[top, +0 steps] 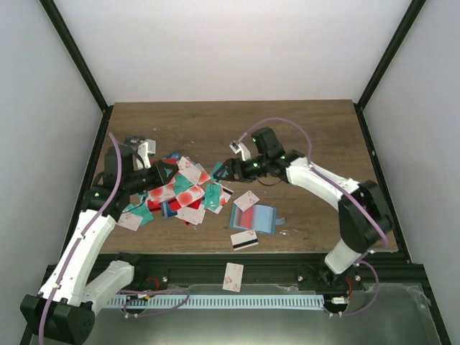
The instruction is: Put the credit cards into the card holder
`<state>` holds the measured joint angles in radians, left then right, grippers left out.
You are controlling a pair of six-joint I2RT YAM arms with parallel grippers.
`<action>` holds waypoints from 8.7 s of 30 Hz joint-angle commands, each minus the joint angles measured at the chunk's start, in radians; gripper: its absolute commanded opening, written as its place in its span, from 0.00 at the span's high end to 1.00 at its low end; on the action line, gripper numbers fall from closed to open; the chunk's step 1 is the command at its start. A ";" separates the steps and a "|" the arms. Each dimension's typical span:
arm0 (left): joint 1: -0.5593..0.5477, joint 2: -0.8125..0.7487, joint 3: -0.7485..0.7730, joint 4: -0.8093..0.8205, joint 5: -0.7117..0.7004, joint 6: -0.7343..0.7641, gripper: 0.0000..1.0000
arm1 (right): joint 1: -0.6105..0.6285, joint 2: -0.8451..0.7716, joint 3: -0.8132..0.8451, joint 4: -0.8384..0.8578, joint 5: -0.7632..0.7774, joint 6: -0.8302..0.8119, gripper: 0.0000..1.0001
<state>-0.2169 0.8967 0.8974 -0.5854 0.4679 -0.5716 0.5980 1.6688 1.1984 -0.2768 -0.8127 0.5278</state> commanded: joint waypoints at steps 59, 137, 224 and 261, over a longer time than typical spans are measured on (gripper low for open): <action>-0.038 0.042 -0.096 0.054 0.369 0.052 0.96 | 0.038 -0.211 -0.298 0.017 -0.042 -0.077 0.40; -0.380 0.611 -0.015 0.594 0.429 -0.038 0.96 | -0.337 -0.592 -0.409 -0.279 0.232 0.061 0.36; -0.491 1.181 0.240 0.406 0.535 0.011 0.96 | -0.339 -0.230 -0.722 -0.051 0.141 0.014 0.77; -0.565 1.272 0.337 0.323 0.462 0.007 0.86 | -0.339 -0.177 -0.654 -0.076 0.116 -0.069 0.78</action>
<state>-0.7513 2.1418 1.2289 -0.2279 0.9951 -0.5667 0.2516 1.4570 0.5285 -0.3519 -0.7506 0.4934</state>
